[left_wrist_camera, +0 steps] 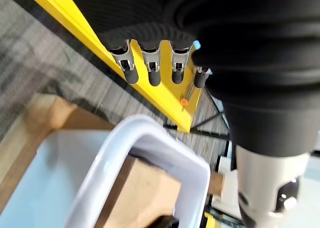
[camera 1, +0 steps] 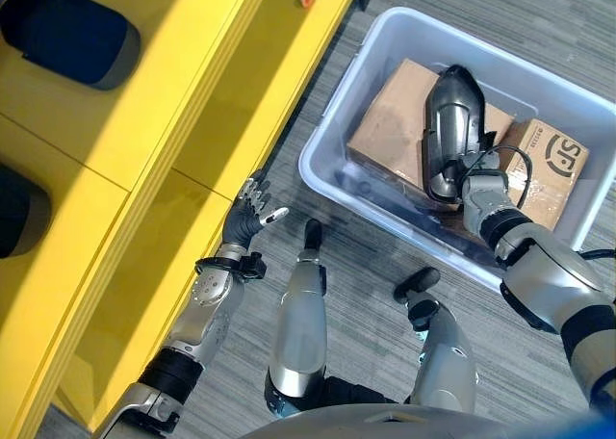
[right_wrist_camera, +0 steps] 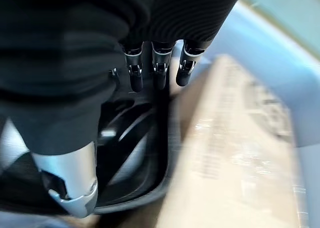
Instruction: Move parts from the plastic box to the shelf.
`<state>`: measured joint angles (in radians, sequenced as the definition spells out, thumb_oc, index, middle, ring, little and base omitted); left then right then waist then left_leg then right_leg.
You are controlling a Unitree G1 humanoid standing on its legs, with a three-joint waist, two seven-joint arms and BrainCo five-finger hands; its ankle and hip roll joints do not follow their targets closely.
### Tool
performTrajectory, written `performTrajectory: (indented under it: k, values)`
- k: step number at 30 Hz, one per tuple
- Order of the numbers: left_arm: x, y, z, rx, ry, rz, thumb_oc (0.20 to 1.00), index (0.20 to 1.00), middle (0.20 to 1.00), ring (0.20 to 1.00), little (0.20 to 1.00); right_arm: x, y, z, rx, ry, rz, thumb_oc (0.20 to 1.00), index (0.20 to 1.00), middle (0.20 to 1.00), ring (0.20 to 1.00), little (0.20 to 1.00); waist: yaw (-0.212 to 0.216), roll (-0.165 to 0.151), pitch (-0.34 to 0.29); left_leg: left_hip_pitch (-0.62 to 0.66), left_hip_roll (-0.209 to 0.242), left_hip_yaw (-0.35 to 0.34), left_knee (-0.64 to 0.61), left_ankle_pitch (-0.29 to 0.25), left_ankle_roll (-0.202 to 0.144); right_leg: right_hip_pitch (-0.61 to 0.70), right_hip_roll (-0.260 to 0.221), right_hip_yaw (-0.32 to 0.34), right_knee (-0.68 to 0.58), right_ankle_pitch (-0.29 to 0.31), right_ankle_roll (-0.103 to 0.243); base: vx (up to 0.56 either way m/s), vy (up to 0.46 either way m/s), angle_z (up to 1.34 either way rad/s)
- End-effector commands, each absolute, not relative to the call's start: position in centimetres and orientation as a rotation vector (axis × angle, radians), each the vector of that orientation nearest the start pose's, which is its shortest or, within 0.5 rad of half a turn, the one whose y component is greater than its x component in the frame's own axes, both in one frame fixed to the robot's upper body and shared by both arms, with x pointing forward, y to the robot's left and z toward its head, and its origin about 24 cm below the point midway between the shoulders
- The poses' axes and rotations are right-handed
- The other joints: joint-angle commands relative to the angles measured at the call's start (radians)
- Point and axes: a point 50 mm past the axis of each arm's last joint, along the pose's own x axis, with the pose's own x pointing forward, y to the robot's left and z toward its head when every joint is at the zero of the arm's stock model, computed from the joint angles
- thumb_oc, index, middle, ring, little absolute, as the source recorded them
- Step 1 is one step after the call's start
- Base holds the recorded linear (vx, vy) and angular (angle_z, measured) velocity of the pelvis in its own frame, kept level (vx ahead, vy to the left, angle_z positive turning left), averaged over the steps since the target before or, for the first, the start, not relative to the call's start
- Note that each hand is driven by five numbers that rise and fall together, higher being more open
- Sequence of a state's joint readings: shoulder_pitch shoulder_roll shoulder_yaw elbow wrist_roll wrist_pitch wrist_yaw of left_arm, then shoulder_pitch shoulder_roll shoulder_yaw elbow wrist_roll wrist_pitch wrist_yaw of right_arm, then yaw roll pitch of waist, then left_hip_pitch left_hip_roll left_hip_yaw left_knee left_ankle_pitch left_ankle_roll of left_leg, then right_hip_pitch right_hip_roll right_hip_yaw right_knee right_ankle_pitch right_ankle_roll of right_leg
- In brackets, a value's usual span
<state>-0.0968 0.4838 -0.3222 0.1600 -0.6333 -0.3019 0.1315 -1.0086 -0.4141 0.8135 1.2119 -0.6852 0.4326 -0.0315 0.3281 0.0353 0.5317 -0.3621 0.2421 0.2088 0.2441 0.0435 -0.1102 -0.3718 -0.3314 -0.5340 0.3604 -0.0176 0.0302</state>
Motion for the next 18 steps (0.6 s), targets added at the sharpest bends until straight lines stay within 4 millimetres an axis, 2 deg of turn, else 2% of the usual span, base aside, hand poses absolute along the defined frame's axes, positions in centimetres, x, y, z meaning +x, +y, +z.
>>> performTrajectory:
  k: [1, 4, 6, 8, 9, 10, 13, 18]
  values:
    - [25.9, 17.5, 6.3, -0.124, -0.188, -0.131, 1.000, 1.000, 1.000, 1.000, 1.000, 39.0, -24.5, 10.8, -1.862, 0.404, -0.274, 1.000, 1.000, 1.000, 1.000, 1.000, 0.018, 0.024, -0.012, -0.017, 0.028, 0.043, -0.025, 0.006, -0.005, 0.045, -0.055, -0.005, 0.072, -0.057, 0.142, 0.02, -0.016, -0.06]
    - [25.8, 17.4, 6.3, -0.078, -0.227, -0.130, 1.000, 1.000, 1.000, 1.000, 1.000, 40.0, -23.1, 12.5, -1.757, 0.199, -0.288, 1.000, 1.000, 1.000, 1.000, 1.000, 0.011, 0.029, -0.012, -0.003, 0.021, 0.047, -0.015, -0.004, -0.001, 0.051, -0.058, 0.005, 0.074, -0.058, 0.143, 0.00, 0.001, -0.01]
    - [25.8, 17.6, 7.0, 0.023, -0.306, -0.080, 1.000, 1.000, 1.000, 1.000, 1.000, 40.4, -21.3, 13.5, -1.735, -0.038, -0.247, 1.000, 1.000, 1.000, 1.000, 1.000, 0.001, 0.029, -0.012, 0.009, 0.018, 0.052, -0.017, -0.005, 0.000, 0.053, -0.058, 0.015, 0.076, -0.058, 0.145, 0.03, 0.033, -0.05]
    - [25.9, 17.7, 8.7, 0.035, -0.419, -0.046, 1.000, 1.000, 1.000, 1.000, 1.000, 40.5, -19.3, 14.9, -1.648, -0.276, -0.225, 1.000, 1.000, 1.000, 1.000, 1.000, -0.011, 0.028, -0.012, 0.019, 0.013, 0.054, -0.022, -0.004, 0.001, 0.056, -0.056, 0.025, 0.076, -0.060, 0.147, 0.04, 0.054, -0.11]
    - [25.8, 18.0, 10.1, 0.031, -0.475, -0.027, 1.000, 1.000, 1.000, 1.000, 1.000, 40.3, -18.3, 15.8, -1.587, -0.360, -0.209, 1.000, 1.000, 1.000, 1.000, 1.000, -0.020, 0.027, -0.012, 0.022, 0.012, 0.052, -0.023, -0.007, 0.000, 0.059, -0.053, 0.032, 0.069, -0.060, 0.147, -0.04, 0.024, -0.18]
    - [25.5, 18.3, 12.0, 0.023, -0.570, -0.008, 1.000, 1.000, 1.000, 1.000, 1.000, 39.6, -17.0, 16.6, -1.483, -0.506, -0.165, 1.000, 1.000, 1.000, 1.000, 1.000, -0.032, 0.025, -0.012, 0.010, 0.013, 0.060, -0.026, 0.012, 0.010, 0.049, -0.045, 0.029, 0.050, -0.039, 0.133, -0.05, -0.014, -0.12]
    - [24.8, 19.0, 14.3, 0.013, -0.677, -0.003, 1.000, 1.000, 1.000, 1.000, 1.000, 37.7, -16.4, 16.0, -1.339, -0.615, -0.093, 1.000, 1.000, 1.000, 1.000, 1.000, -0.056, 0.013, -0.012, 0.021, 0.014, 0.061, -0.025, 0.005, 0.008, 0.056, -0.035, 0.040, 0.037, -0.038, 0.133, -0.01, -0.047, -0.05]
    - [24.0, 18.9, 15.9, 0.021, -0.780, -0.017, 1.000, 1.000, 1.000, 1.000, 1.000, 35.1, -14.9, 14.8, -1.139, -0.663, -0.036, 1.000, 1.000, 1.000, 1.000, 1.000, -0.104, 0.004, -0.012, 0.049, 0.018, 0.082, -0.015, -0.015, 0.008, 0.066, -0.023, 0.060, 0.029, -0.047, 0.129, 0.00, -0.029, -0.12]
